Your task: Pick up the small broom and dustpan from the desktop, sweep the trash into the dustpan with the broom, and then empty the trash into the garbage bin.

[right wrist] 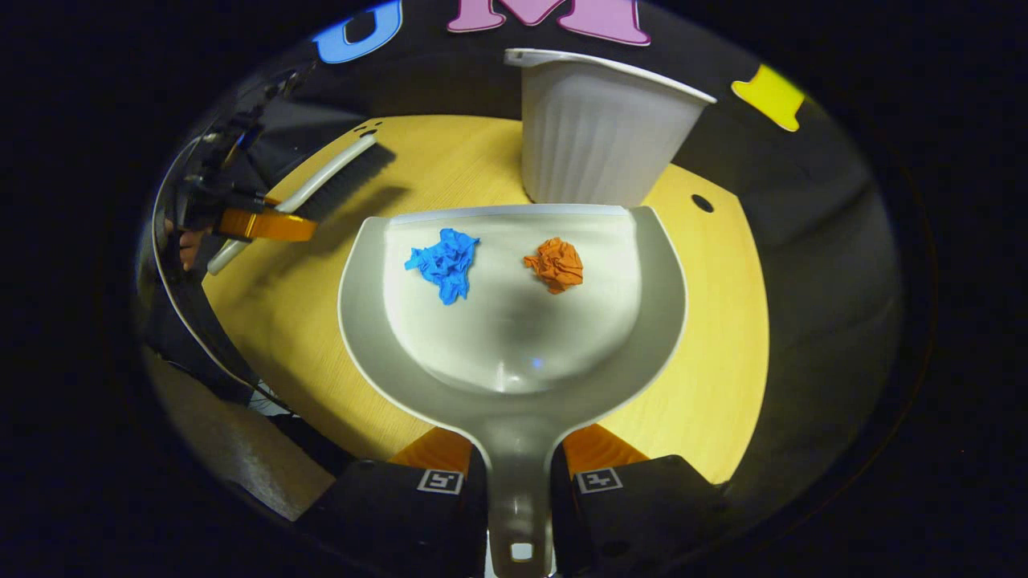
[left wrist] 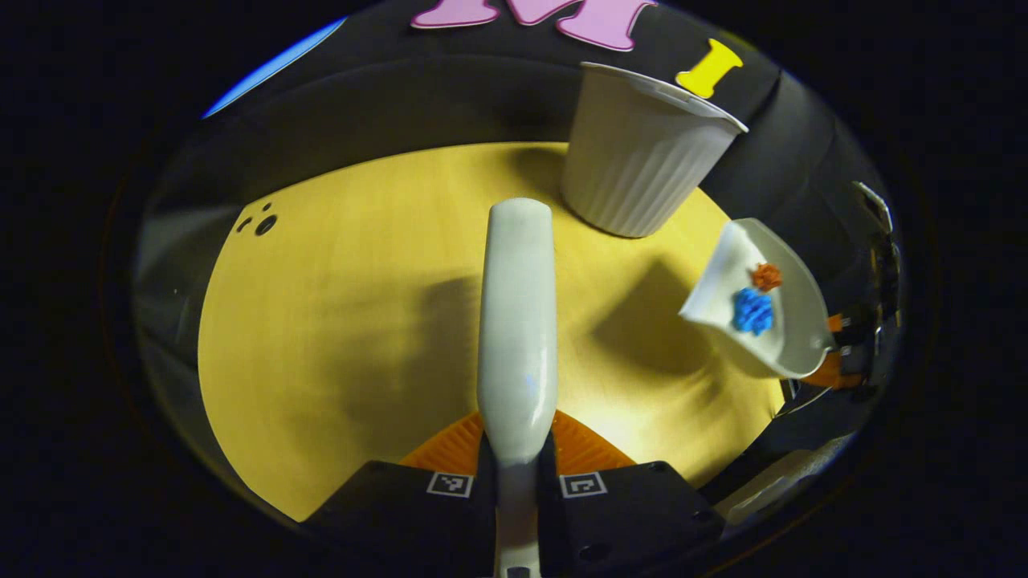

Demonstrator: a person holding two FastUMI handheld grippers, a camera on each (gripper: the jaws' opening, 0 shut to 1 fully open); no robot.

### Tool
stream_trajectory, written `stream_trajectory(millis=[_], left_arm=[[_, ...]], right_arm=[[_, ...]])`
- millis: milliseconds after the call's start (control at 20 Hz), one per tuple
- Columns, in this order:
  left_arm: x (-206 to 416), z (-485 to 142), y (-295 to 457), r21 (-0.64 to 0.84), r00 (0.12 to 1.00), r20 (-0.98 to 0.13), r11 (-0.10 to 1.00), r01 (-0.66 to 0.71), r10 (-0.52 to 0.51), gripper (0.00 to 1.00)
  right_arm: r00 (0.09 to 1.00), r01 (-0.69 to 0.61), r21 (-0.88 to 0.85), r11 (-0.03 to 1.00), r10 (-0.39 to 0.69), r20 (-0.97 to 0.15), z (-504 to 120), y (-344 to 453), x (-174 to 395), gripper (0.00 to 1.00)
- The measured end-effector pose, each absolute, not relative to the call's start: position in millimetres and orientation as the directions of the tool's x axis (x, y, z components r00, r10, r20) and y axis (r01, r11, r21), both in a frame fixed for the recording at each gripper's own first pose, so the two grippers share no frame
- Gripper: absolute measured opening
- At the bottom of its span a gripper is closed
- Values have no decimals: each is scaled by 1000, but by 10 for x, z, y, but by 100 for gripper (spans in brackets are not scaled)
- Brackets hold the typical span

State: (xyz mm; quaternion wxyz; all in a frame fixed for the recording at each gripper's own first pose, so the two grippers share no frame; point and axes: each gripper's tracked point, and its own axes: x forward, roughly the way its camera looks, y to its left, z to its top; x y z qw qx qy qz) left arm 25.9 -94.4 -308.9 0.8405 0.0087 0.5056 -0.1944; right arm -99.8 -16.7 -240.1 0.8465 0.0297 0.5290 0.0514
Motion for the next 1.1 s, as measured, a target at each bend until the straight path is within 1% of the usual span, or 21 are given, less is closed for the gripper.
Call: stream_trajectory(millis=[50,100,200,250,350,400,600,650,750,900,1100], left_arm=[[265,-3085,-903,-176,410,-860,930,324,-305,25],[245,-3087,-876,-175,405,-864,933,314,-298,25],[201,-3102,-873,-188,397,-866,934,306,-304,25],[195,-3111,-869,-187,397,-866,933,308,-304,23],[195,-3157,-873,-182,399,-865,932,314,-303,25],[184,-3160,-883,-193,396,-863,930,312,-312,23],[161,-3190,-892,-216,391,-859,926,311,-332,25],[156,-3192,-887,-215,390,-859,924,315,-333,23],[157,-3203,-884,-212,388,-859,922,325,-335,23],[146,-3217,-896,-221,388,-857,922,319,-339,23],[126,-3241,-892,-223,383,-861,924,310,-336,25]], right_arm=[[427,-34,99,994,104,-898,-2289,-193,-1015,41],[427,-8,97,995,91,-900,-2135,-213,-1027,36],[426,26,93,995,73,-902,-1895,-244,-1022,36],[431,39,87,995,62,-900,-1804,-286,-977,36],[446,65,68,996,32,-894,-1531,-427,-878,36],[455,74,56,996,16,-890,-1381,-541,-797,36],[495,96,-20,995,-65,-866,-962,-1111,-352,36],[496,95,-44,994,-86,-864,-905,-1217,-225,36],[488,98,-95,991,-131,-863,-845,-1443,26,36],[471,93,-121,988,-151,-869,-827,-1637,407,36],[411,46,-189,981,-191,-891,-948,-1821,691,36]])
